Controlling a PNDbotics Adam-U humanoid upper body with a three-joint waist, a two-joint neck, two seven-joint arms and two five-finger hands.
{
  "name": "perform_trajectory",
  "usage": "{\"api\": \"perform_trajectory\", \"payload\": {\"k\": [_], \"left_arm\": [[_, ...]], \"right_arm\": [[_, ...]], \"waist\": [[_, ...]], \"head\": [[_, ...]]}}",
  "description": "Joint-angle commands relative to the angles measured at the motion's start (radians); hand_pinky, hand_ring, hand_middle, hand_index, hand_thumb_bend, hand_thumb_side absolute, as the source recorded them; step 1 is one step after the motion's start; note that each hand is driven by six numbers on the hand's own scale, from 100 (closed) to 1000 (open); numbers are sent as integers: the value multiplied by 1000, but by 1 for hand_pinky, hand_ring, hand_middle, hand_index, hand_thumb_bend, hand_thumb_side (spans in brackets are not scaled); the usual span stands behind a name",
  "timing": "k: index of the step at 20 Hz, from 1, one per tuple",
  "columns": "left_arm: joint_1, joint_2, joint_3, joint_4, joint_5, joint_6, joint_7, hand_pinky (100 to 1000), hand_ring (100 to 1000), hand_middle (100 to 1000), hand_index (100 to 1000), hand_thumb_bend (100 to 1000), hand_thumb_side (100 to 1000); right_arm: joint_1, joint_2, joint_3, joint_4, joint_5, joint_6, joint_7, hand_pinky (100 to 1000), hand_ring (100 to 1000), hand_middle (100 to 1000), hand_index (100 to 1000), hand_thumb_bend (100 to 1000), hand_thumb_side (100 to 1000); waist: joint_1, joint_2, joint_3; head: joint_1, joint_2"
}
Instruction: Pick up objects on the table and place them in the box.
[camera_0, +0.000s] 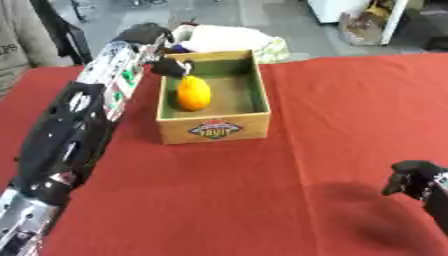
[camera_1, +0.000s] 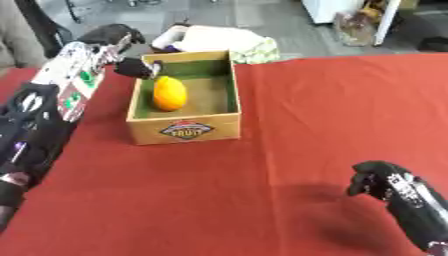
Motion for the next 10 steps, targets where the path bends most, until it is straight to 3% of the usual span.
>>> {"api": "perform_trajectory", "payload": {"k": [1,4,10], "left_arm": [[2,37,40,-69,119,87,221,746,755,758,844,100,595],[33,45,43,-95,295,128,413,701,715,717,822,100,665],[105,70,43,-147,612,104,648,648,655,656,797,100,690]], "right_arm": [[-6,-6,-8,-10,6,0,0,607,558,536,710,100,744],[-6,-6,-9,-10,5,-1,-1,607,558,536,710,100,740],[-7,-5,-10,-10,4,-1,-2,607,558,536,710,100,743]], "waist": [[-5,-17,3],[-9,-18,8],[-8,-17,15]], "head": [[-6,-9],[-6,-10],[-8,-8]]}}
